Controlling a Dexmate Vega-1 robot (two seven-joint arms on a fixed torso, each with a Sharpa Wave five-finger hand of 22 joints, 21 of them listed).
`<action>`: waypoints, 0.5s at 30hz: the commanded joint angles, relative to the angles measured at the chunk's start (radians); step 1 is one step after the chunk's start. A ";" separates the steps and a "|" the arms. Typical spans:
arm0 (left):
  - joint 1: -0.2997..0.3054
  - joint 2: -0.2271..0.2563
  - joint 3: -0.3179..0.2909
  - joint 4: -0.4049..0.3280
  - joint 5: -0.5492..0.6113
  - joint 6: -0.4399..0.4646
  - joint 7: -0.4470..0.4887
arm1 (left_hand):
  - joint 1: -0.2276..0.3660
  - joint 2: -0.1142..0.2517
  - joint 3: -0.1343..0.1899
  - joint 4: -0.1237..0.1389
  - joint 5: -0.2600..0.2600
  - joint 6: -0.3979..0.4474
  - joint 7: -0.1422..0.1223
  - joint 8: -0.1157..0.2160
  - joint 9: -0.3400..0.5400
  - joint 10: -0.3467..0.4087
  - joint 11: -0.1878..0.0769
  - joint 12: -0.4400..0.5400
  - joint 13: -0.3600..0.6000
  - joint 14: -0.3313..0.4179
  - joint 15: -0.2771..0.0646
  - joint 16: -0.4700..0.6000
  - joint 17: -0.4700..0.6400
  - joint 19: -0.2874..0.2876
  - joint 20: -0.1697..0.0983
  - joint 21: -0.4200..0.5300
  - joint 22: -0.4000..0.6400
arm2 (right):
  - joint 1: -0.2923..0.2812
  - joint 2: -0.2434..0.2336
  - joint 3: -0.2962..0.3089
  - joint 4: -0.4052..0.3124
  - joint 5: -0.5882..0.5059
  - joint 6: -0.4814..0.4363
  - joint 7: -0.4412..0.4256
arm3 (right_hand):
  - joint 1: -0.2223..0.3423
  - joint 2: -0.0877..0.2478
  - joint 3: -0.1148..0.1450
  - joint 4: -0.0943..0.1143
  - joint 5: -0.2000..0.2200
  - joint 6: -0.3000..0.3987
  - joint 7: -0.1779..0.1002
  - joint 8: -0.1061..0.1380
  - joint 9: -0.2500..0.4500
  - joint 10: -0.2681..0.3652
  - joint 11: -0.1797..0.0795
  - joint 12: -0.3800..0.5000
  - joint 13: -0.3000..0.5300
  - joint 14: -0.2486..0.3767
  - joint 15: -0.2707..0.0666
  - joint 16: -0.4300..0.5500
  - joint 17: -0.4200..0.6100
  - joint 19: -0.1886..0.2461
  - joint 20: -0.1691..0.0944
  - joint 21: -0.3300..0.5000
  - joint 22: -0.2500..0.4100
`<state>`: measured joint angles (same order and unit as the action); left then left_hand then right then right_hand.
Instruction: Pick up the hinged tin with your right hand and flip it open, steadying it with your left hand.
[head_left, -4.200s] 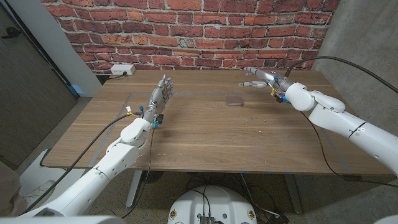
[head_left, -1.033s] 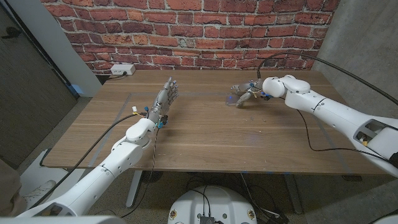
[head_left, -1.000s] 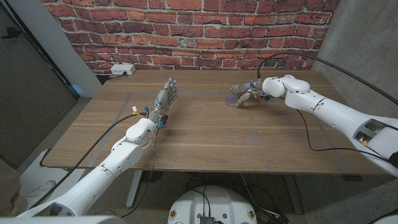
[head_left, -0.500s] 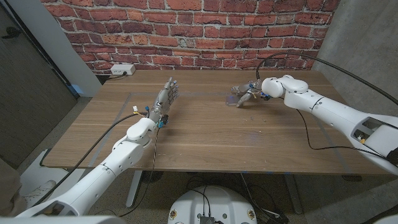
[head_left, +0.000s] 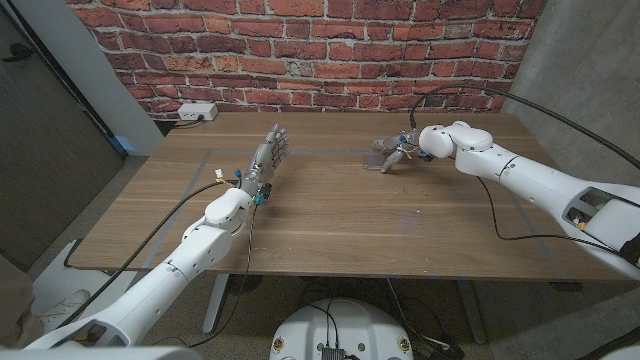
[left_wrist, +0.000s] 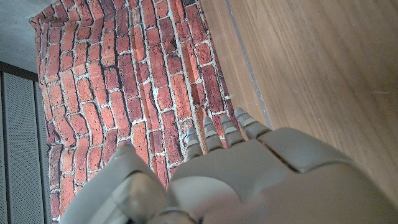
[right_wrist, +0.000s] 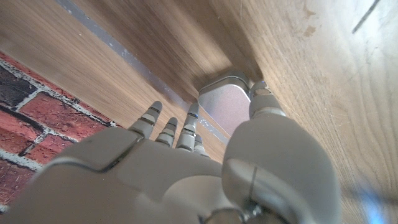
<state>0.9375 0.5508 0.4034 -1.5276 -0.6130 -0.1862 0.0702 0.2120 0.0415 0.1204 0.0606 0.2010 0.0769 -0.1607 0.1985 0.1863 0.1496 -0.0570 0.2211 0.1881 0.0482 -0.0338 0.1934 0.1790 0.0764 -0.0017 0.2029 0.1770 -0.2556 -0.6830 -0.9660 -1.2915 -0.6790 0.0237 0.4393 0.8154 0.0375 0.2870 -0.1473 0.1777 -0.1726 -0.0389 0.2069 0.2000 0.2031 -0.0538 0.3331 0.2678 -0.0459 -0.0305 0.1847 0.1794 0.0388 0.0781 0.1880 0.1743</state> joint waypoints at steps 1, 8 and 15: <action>-0.010 -0.002 0.006 0.003 0.003 0.012 0.002 | 0.002 0.005 -0.002 -0.002 -0.002 -0.006 -0.002 0.000 0.001 0.009 0.001 -0.002 0.005 0.007 -0.042 -0.004 0.005 -0.002 0.004 -0.004 0.002 | -0.004 -0.010 -0.008 -0.015 -0.030 -0.009 0.004 | 0.010 0.004 -0.002 0.004 -0.001 -0.088 -0.009 0.000 0.002 0.015 -0.012 0.011 0.005 0.006 -0.014 0.007 0.002 0.004 -0.011 0.007 0.004; -0.006 -0.007 0.004 0.005 0.000 0.005 0.003 | 0.002 0.005 -0.003 -0.002 -0.002 -0.008 -0.002 -0.001 0.001 0.010 0.002 -0.003 0.005 0.007 -0.041 -0.004 0.005 -0.003 0.007 -0.005 0.002 | -0.002 -0.007 -0.011 -0.011 -0.035 -0.007 0.013 | 0.011 0.009 -0.004 0.007 0.000 -0.086 -0.013 0.002 0.002 0.058 -0.037 0.033 0.011 0.018 -0.024 0.010 0.002 0.007 -0.014 0.008 0.004; 0.003 -0.005 0.003 -0.001 -0.003 0.003 0.005 | 0.001 0.005 -0.004 -0.001 -0.003 -0.009 -0.003 -0.002 0.001 0.010 0.004 -0.004 0.005 0.007 -0.041 -0.004 0.005 -0.004 0.006 -0.005 0.002 | -0.001 -0.002 -0.013 -0.008 -0.037 -0.002 0.018 | 0.010 0.010 -0.007 0.009 0.000 -0.087 -0.013 0.002 0.002 0.056 -0.039 0.035 0.015 0.020 -0.025 0.010 0.002 0.007 -0.014 0.007 0.004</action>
<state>0.9311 0.5466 0.4073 -1.5242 -0.6122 -0.1809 0.0710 0.2120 0.0414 0.1204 0.0606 0.2010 0.0769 -0.1607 0.1986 0.1863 0.1495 -0.0571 0.2211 0.1881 0.0482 -0.0338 0.1934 0.1790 0.0727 0.0021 0.2029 0.1770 -0.2566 -0.6888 -0.9733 -1.3012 -0.7081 0.0171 0.4468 0.8194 0.0415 0.2828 -0.1432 0.1778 -0.1719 -0.0506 0.2070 0.2000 0.2580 -0.0991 0.3663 0.2776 -0.0337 -0.0321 0.1889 0.1793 0.0494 0.0676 0.1880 0.1743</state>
